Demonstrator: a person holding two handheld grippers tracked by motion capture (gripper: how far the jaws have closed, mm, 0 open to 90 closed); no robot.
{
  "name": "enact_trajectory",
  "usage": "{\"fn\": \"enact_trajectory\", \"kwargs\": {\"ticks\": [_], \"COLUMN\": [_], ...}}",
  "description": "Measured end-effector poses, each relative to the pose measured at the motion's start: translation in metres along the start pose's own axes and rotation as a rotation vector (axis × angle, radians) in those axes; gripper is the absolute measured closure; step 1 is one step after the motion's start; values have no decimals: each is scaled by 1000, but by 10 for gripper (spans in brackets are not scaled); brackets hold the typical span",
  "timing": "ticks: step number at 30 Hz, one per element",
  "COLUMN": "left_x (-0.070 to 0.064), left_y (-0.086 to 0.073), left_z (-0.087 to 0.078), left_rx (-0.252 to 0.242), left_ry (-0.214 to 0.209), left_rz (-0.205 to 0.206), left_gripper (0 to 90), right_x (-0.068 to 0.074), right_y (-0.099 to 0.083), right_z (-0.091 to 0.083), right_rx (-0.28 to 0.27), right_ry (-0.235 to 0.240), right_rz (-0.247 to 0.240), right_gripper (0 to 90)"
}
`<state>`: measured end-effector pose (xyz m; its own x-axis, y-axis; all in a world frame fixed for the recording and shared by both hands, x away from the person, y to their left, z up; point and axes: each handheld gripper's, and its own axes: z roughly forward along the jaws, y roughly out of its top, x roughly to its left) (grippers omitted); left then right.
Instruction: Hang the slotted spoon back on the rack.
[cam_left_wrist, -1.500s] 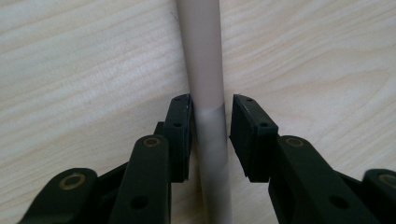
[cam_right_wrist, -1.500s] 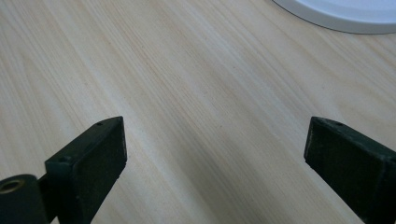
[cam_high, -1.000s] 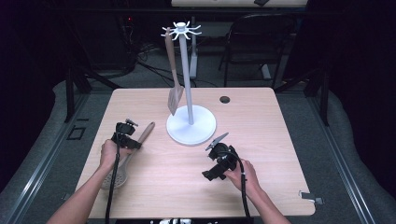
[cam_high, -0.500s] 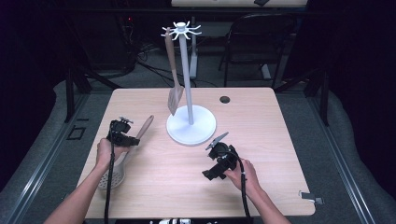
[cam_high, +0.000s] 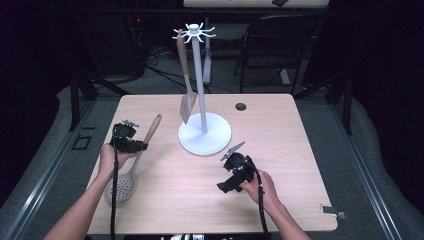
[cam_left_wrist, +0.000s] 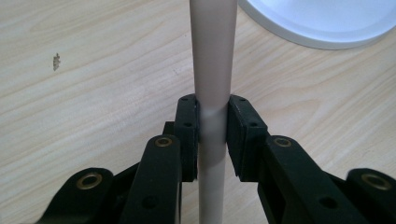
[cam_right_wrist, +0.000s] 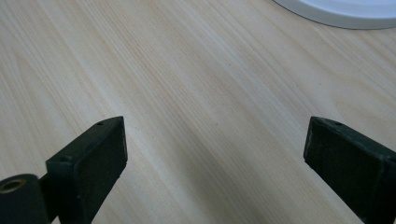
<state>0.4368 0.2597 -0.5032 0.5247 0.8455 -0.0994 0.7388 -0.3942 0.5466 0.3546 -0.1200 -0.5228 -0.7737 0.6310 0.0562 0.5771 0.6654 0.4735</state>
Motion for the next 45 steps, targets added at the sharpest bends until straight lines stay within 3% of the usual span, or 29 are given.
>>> {"fn": "enact_trajectory", "kwargs": {"ticks": [8,16,24,45], "left_x": [-8,-18,-24,-37], "left_y": [12,27,40,68], "left_z": [-11,-25,-39,-68], "left_rx": [12,9,-7,-157], "left_ry": [-33,-43,-45,-16], "left_rz": [51,130,161,223], "left_gripper": [754,754,754,753], "right_x": [1,-1,-1,-3], "right_y": [0,-1,-1,-1], "right_z": [2,1,2,3], "right_rx": [7,6,12,24], "right_ry": [4,4,4,3], "right_rz": [-2,4,3,0], "right_gripper": [58,59,60,62]}}
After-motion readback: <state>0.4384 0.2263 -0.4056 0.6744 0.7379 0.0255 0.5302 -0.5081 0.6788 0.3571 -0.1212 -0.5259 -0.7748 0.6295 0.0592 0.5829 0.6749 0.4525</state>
